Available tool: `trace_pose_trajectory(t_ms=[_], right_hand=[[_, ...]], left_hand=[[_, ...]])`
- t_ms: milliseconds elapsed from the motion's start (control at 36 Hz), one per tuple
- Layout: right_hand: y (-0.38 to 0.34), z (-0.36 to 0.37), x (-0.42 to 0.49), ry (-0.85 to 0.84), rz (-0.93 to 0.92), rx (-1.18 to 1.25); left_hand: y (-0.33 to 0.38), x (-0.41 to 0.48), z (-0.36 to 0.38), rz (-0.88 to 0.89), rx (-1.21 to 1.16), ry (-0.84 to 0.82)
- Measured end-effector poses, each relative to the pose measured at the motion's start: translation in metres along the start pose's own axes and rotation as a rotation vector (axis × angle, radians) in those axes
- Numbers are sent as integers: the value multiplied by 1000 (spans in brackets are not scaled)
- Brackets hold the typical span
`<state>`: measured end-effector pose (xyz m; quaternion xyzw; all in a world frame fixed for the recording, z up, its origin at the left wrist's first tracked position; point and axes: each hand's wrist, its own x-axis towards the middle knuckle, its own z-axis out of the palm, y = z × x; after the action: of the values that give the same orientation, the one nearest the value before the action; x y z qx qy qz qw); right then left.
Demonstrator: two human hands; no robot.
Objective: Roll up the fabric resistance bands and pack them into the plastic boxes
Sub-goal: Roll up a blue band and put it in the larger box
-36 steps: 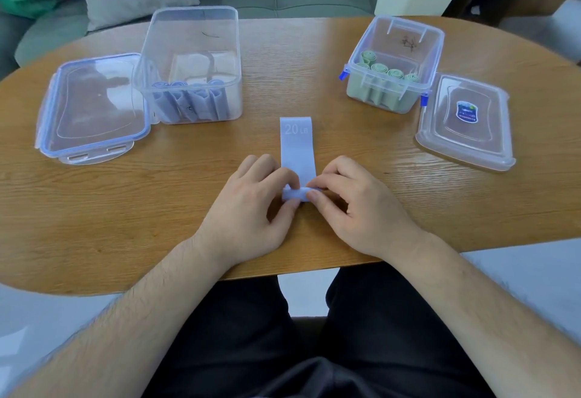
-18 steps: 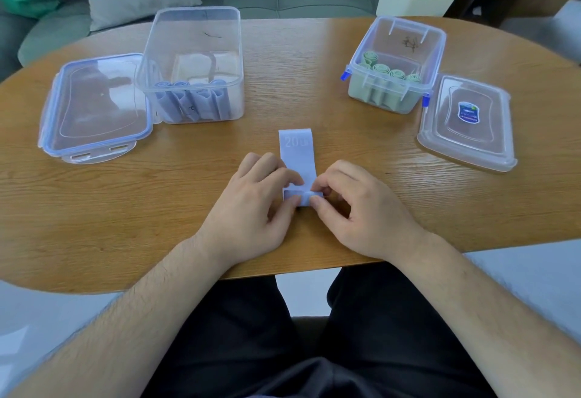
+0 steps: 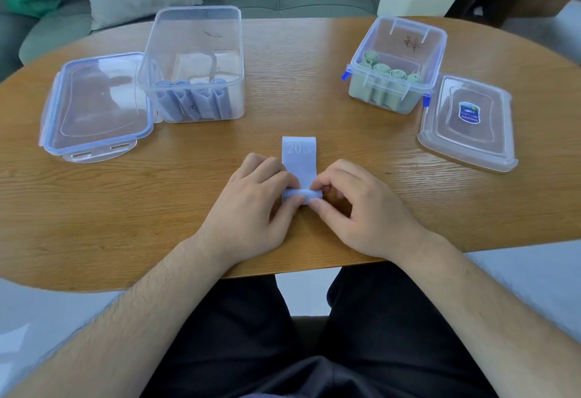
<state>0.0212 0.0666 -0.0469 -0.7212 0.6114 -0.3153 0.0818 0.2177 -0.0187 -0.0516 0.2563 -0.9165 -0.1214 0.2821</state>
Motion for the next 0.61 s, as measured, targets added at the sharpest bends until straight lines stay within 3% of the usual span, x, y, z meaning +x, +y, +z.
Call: trace_pose_trajectory(t_ms=[611], right_hand=[[0,-3,0,-48,6,-20]], left_hand=[[-2,-1,1,-8,-10,-18]])
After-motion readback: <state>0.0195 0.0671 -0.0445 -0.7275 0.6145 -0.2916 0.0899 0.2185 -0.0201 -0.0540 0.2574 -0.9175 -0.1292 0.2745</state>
